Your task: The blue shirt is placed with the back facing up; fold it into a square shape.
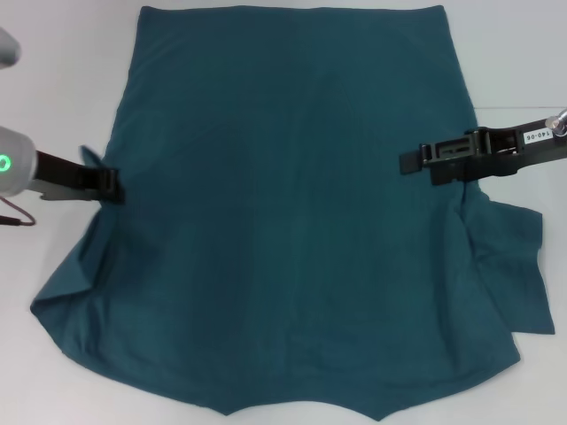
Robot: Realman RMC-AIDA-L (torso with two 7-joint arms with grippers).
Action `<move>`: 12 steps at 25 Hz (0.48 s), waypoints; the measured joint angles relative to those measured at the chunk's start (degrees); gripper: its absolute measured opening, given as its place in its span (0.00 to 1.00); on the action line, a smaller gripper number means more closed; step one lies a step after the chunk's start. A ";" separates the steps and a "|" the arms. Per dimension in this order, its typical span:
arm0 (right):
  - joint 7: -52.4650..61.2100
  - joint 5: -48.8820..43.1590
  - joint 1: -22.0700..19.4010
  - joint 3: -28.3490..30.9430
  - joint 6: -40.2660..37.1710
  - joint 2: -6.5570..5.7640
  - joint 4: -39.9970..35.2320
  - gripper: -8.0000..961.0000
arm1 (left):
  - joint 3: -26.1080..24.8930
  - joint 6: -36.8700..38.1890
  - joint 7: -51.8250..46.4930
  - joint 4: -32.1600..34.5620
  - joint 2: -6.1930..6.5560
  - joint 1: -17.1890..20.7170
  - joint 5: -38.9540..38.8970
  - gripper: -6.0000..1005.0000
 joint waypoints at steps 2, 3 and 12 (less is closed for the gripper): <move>0.00 -0.03 0.09 -0.14 0.00 0.05 0.06 0.96 | 0.04 0.00 -0.84 -1.52 -0.66 -1.55 0.56 0.02; 0.00 -0.04 0.10 -0.13 0.00 0.06 0.07 0.96 | 0.04 0.00 -0.84 -1.52 -0.66 -1.55 0.56 0.02; 0.06 -0.02 0.11 0.07 -0.15 0.14 0.27 0.96 | 0.28 -0.92 -2.95 -2.77 -2.96 -4.52 0.68 0.03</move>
